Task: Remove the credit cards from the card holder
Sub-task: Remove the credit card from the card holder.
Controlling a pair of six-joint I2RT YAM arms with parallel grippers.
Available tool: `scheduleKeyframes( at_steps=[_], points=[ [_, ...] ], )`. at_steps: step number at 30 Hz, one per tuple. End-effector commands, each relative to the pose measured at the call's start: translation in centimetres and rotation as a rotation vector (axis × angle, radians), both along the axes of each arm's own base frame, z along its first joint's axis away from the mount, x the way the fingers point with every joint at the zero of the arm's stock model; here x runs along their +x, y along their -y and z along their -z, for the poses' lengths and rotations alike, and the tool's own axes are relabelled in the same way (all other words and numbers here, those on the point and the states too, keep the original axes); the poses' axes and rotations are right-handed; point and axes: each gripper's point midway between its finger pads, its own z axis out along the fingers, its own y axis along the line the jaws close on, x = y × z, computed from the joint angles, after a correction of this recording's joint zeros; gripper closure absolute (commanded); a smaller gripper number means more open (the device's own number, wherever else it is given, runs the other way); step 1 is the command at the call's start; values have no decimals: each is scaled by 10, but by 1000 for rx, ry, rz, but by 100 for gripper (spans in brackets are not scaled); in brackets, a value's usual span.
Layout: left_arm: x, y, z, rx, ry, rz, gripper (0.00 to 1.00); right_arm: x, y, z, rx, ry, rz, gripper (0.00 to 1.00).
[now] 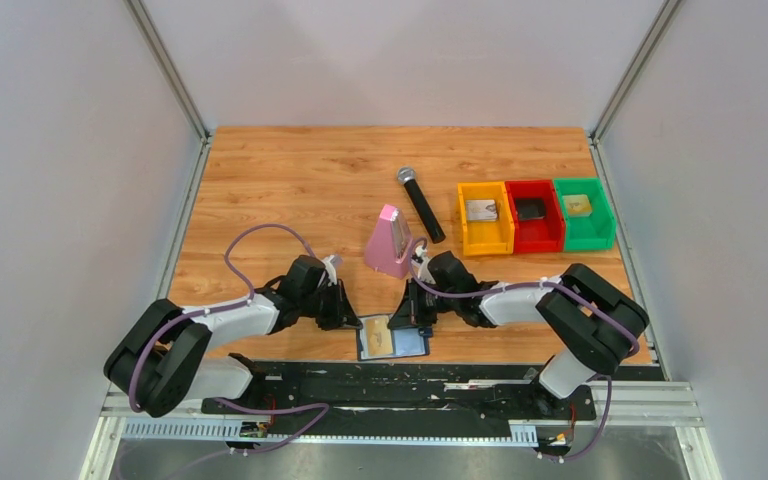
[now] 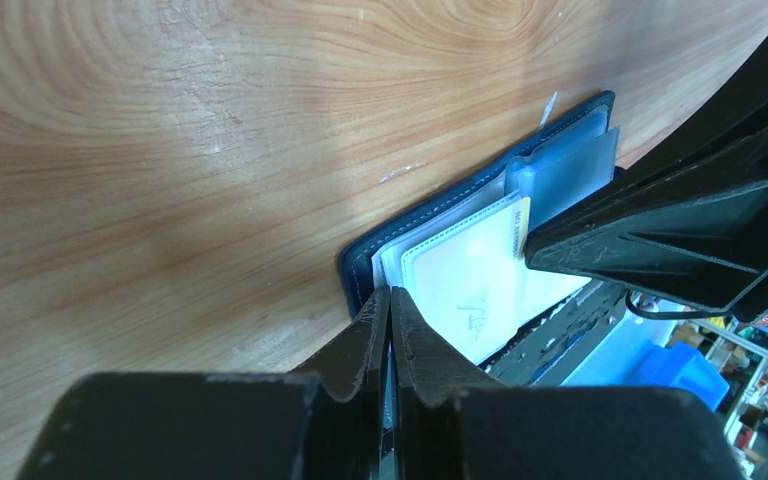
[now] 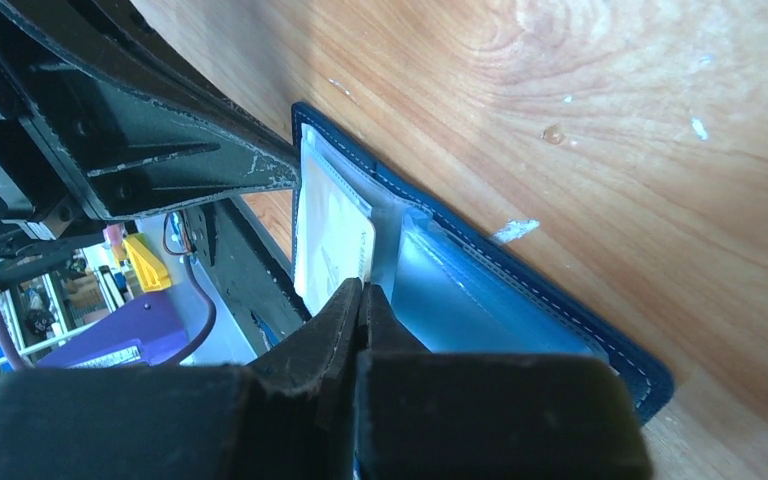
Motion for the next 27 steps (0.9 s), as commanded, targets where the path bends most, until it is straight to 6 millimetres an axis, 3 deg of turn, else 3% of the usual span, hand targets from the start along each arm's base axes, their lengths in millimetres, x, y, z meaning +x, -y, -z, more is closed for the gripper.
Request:
scheduleKeyframes(
  at_steps=[1,5,8,10,15,22,27],
  points=[
    [-5,-21,26,132,-21,-21,89,-3,-5,-4,54,9,-27,100],
    [-6,-21,26,131,-22,-16,89,0,-4,-3,38,8,-13,100],
    [-6,-20,26,129,-25,-12,89,4,-3,-5,18,20,8,85],
    [-5,-20,26,126,-23,-11,89,6,-1,-4,5,26,20,80],
    [-5,-17,26,117,-26,-8,90,7,-1,0,-9,20,22,79],
    [-5,-17,26,116,-28,-8,90,5,-4,3,9,10,8,85],
    [-5,-18,27,122,-28,-11,90,3,-3,3,21,11,3,100]
  ],
)
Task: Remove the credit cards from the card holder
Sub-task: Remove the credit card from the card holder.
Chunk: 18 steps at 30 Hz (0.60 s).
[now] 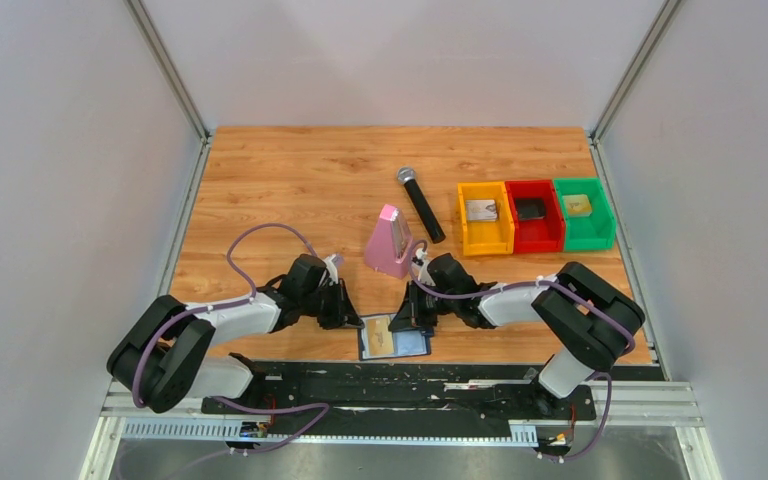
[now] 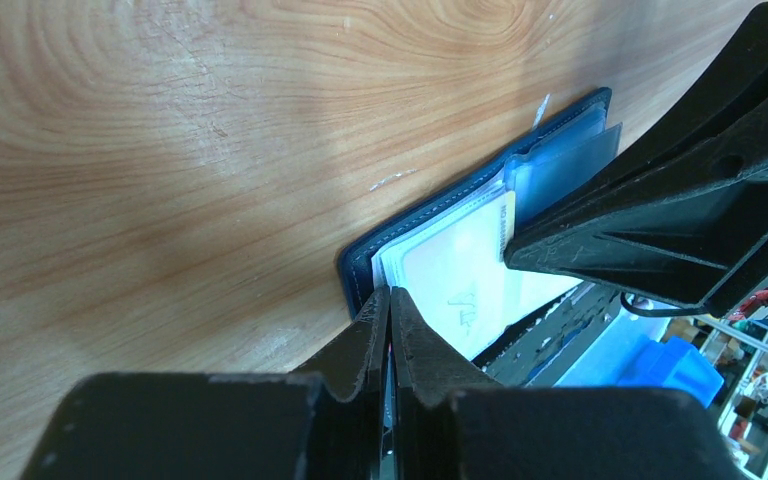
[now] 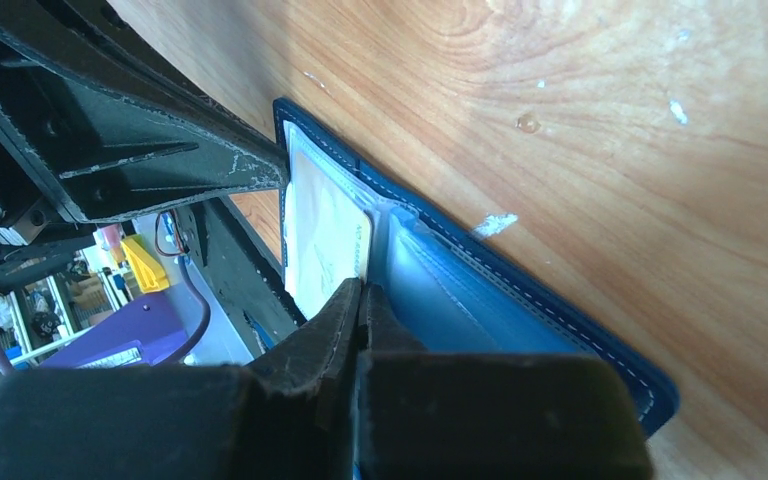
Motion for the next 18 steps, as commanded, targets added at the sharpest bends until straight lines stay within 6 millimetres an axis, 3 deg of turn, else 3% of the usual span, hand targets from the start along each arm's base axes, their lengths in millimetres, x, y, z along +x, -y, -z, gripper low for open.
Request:
scheduleKeyframes(
  at_steps=[1,18],
  points=[
    [-6,-22,28,136,-23,-21,91,6,-5,-6,36,40,-3,100],
    [-6,-26,30,161,-21,-19,92,6,19,-14,36,68,19,100]
  ],
)
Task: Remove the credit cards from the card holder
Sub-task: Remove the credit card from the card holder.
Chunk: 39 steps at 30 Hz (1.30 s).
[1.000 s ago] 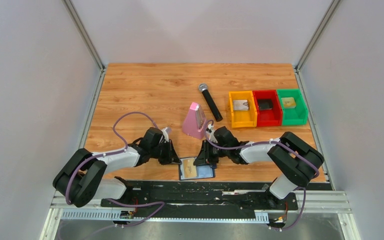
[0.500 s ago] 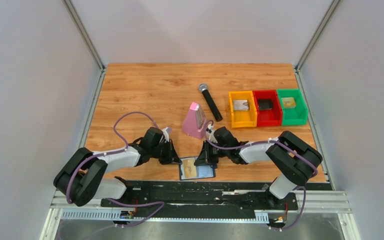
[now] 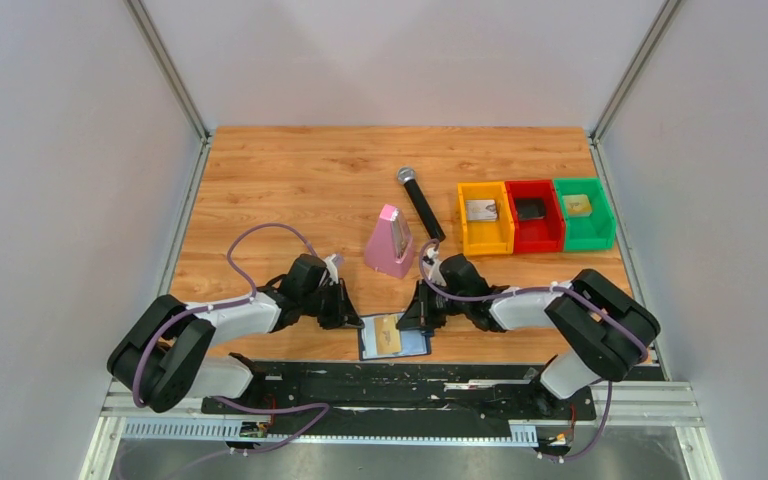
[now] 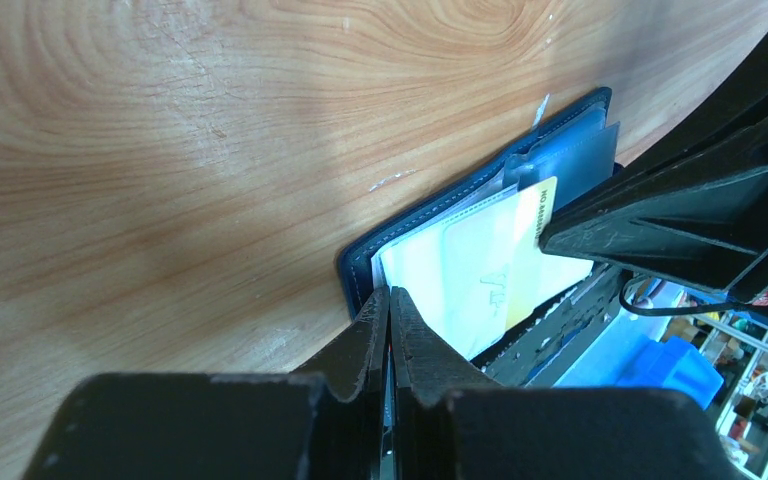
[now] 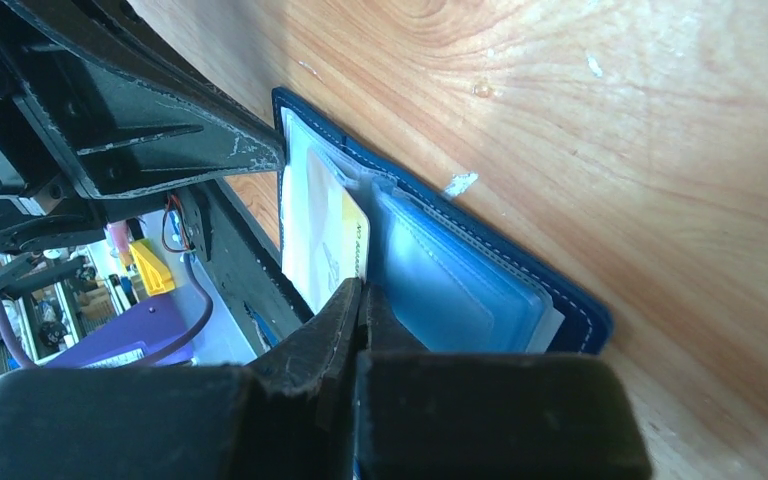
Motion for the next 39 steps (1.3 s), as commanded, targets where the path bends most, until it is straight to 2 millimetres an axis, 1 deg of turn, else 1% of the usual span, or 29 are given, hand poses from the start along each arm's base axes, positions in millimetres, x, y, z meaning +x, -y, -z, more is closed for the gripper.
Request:
scheduleKeyframes(
  at_steps=[1,4,8,10,11,13,14,15,18,20,22,24,27,30,32,35,39],
  points=[
    [-7,-26,29,160,-19,-19,92,4,6,-11,1,53,-12,100],
    [-5,-25,26,157,-12,-16,92,5,13,-18,-24,85,-18,100],
    [-1,-17,11,106,22,-4,89,2,23,-28,-47,112,-48,100],
    [2,-11,-3,71,46,9,82,1,27,-34,-54,125,-55,100],
    [3,-8,-11,49,63,19,77,1,28,-39,-45,138,-58,100],
    [6,-4,-27,20,96,34,70,2,29,-49,-20,160,-69,100],
    [6,-3,-33,14,107,43,69,0,31,-52,-22,156,-79,100],
    [9,1,-45,-13,138,53,66,-1,31,-57,-16,163,-91,100],
    [13,11,-74,-80,214,102,61,-3,30,-73,-1,190,-130,100],
    [11,18,-91,-138,260,147,57,-6,28,-85,27,213,-164,100],
    [4,27,-107,-217,279,209,53,-11,25,-100,68,233,-208,100],
    [0,33,-117,-269,290,243,49,-15,23,-113,104,245,-234,100],
    [-2,38,-129,-324,319,268,47,-22,21,-130,159,264,-272,100],
    [-6,39,-139,-360,347,294,41,-32,21,-142,205,268,-318,100],
    [-9,41,-145,-386,357,321,36,-36,21,-148,227,272,-338,100],
    [-15,47,-156,-430,372,371,32,-41,20,-155,253,275,-363,100],
    [-23,54,-157,-456,352,428,32,-45,18,-165,293,280,-390,100]
  ],
)
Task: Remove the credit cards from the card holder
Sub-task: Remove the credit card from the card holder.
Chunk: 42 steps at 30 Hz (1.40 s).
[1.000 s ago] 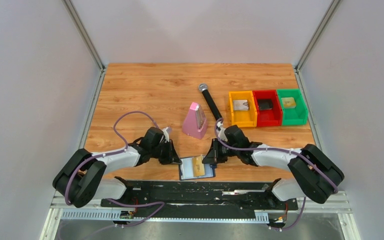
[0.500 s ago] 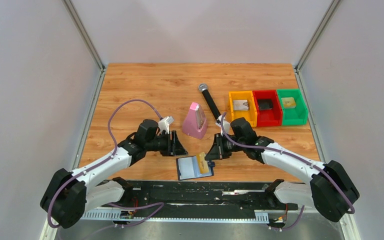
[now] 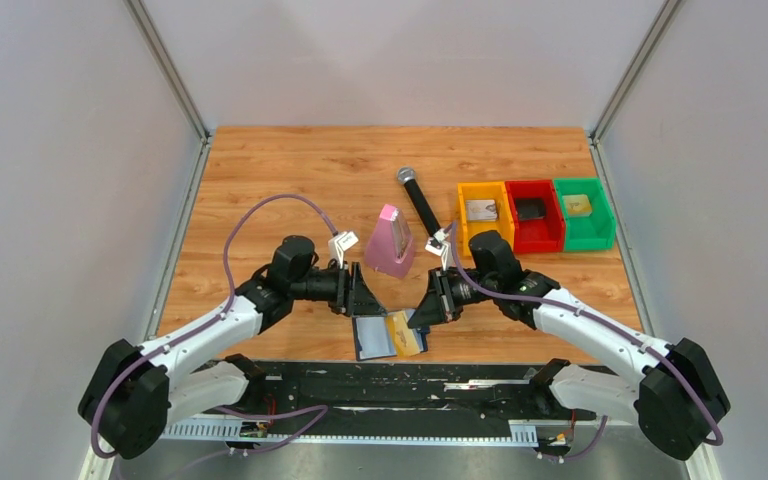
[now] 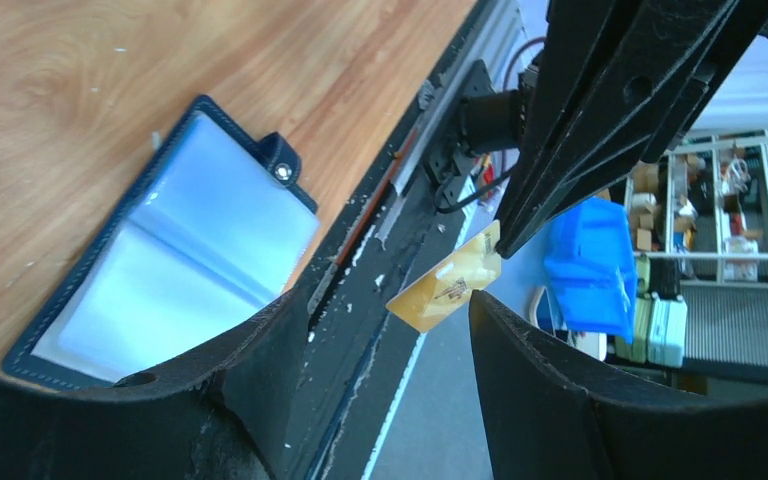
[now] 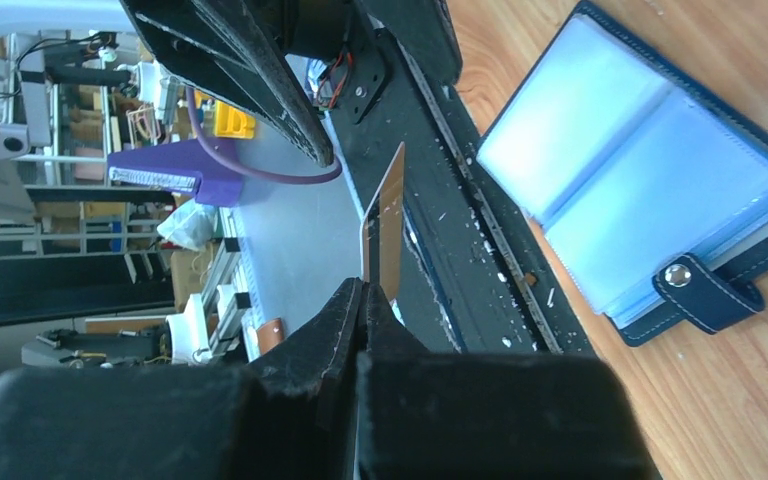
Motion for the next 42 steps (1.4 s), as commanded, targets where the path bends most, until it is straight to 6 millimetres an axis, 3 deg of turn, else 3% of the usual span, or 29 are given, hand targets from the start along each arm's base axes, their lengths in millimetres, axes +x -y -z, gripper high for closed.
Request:
scheduleKeyframes(
  at_steps=[1,11,13,18,22,27,32,37,42],
  points=[
    [-8,15,-27,-91,72,118,32,-3,-6,-33,97,64,-68,100],
    [-30,36,-37,-163,61,256,46,-5,-9,-39,120,56,-97,100],
    [-33,38,-40,-182,58,271,55,-6,-9,-39,121,52,-101,100],
    [-35,39,-36,-181,33,274,90,0,-10,-38,106,51,-65,99],
    [-33,39,-32,-173,9,252,100,17,-8,-40,72,73,57,81],
    [-23,39,-39,-194,14,147,100,35,4,-53,81,90,282,51],
    [-1,34,-58,-244,25,-62,100,42,16,-60,118,57,436,31],
    [15,23,-84,-335,69,-219,100,36,14,-66,225,12,447,30],
    [16,17,-101,-408,98,-253,100,29,5,-78,338,-18,382,33]
  ],
)
